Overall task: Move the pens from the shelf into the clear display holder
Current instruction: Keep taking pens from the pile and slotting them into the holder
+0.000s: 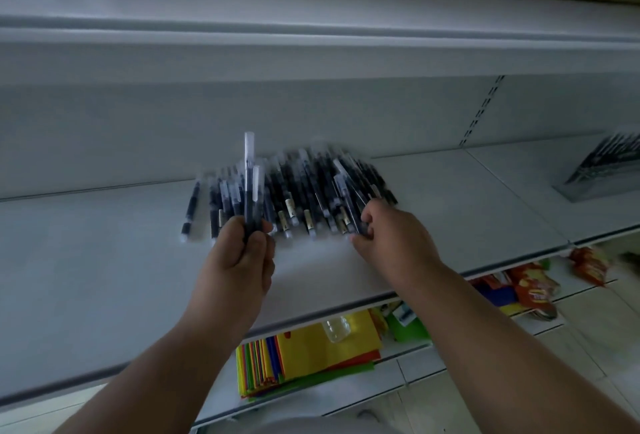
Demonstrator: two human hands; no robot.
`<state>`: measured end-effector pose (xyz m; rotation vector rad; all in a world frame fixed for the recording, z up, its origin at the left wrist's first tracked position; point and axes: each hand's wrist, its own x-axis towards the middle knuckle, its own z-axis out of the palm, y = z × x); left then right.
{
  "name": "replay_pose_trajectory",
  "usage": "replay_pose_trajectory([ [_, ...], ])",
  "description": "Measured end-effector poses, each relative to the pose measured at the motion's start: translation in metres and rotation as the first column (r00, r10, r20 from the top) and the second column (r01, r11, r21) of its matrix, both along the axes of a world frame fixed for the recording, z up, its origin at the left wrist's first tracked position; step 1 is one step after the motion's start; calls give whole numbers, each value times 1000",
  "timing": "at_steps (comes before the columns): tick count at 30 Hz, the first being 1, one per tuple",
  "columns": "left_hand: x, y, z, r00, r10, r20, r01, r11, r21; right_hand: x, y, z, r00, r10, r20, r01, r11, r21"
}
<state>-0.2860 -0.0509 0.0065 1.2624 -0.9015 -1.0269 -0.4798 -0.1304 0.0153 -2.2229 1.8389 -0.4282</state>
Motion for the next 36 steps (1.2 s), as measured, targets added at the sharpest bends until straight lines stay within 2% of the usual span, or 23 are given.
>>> replay_pose_trajectory([
  [4, -1, 2, 0, 999, -31, -19, 32, 998, 45, -2, -2, 0, 999, 11, 43, -11, 1000, 0],
  [7, 2, 2, 1, 1000, -8, -24, 9, 998, 56, -4, 2, 7, 982, 17, 189, -11, 999, -35],
  [10, 2, -2, -4, 1000, 12, 3, -12, 998, 66, -5, 10, 20, 934, 34, 356, -9, 997, -72],
  [20, -52, -11, -8, 992, 13, 124, -28, 992, 124, -63, 46, 57, 763, 147, 630, 18, 969, -248],
  [22, -75, -13, -5, 993, -14, 119, 0, 993, 119, -85, 51, 59, 752, 156, 640, 39, 959, -280],
  [27, -163, -21, 2, 996, -61, 72, 54, 993, 104, -173, 59, 60, 802, 90, 591, 127, 940, -316],
  [32, -275, -29, 2, 981, -100, 167, 89, 993, 76, -285, 67, 64, 828, 21, 561, 205, 919, -337],
  [36, -351, -40, 2, 974, -133, 181, 123, 990, 68, -360, 67, 70, 818, 78, 571, 200, 891, -408],
])
